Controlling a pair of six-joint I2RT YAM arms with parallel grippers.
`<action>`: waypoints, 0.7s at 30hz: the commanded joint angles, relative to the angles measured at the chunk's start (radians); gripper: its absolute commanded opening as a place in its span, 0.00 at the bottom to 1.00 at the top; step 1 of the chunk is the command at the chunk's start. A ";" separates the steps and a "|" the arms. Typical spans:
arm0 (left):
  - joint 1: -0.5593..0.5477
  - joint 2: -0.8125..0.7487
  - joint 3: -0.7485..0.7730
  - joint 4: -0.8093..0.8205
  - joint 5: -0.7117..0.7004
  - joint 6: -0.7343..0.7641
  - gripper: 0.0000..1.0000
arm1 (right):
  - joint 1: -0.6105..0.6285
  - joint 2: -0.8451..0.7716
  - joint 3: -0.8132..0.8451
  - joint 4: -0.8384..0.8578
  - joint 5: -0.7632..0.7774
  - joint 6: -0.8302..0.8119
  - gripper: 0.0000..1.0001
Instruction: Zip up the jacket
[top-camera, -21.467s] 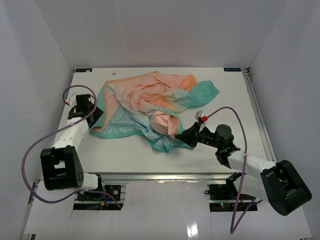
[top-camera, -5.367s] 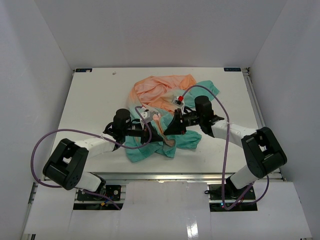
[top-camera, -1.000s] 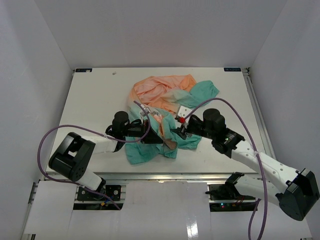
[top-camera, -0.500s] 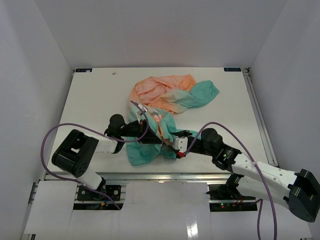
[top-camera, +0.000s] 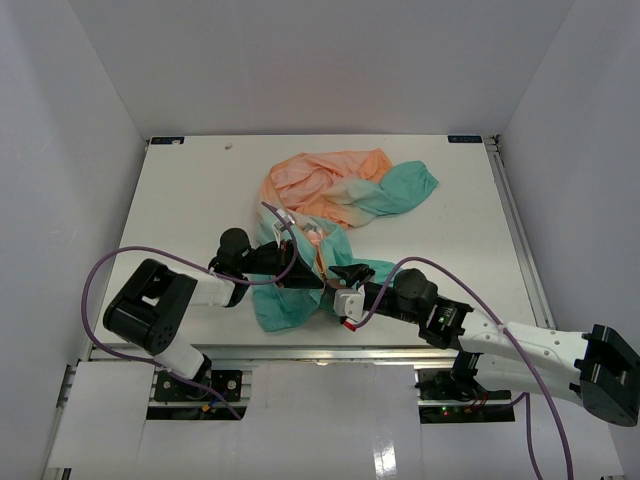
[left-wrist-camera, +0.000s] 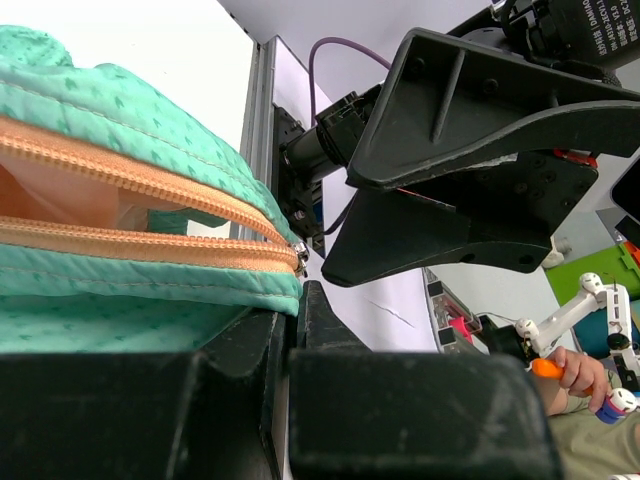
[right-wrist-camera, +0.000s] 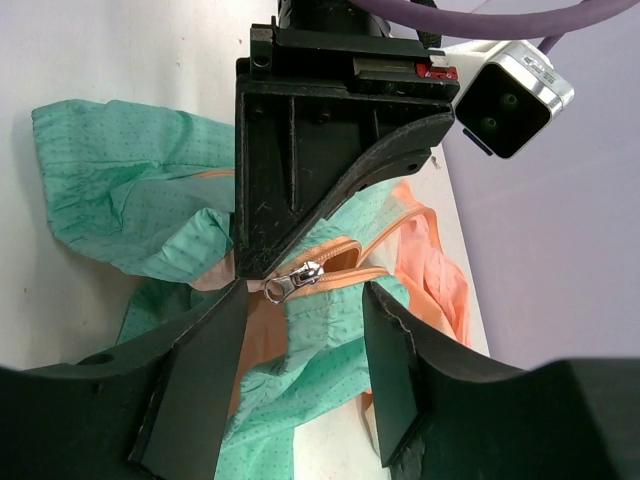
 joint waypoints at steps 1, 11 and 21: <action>0.005 -0.036 -0.004 0.009 0.008 0.019 0.00 | 0.013 -0.006 0.001 0.040 0.029 -0.027 0.53; 0.005 -0.031 -0.006 0.006 0.008 0.020 0.00 | 0.020 0.011 0.012 0.013 0.023 -0.024 0.54; 0.005 -0.029 -0.007 0.018 0.014 0.016 0.00 | 0.039 0.049 0.018 0.027 0.056 -0.042 0.53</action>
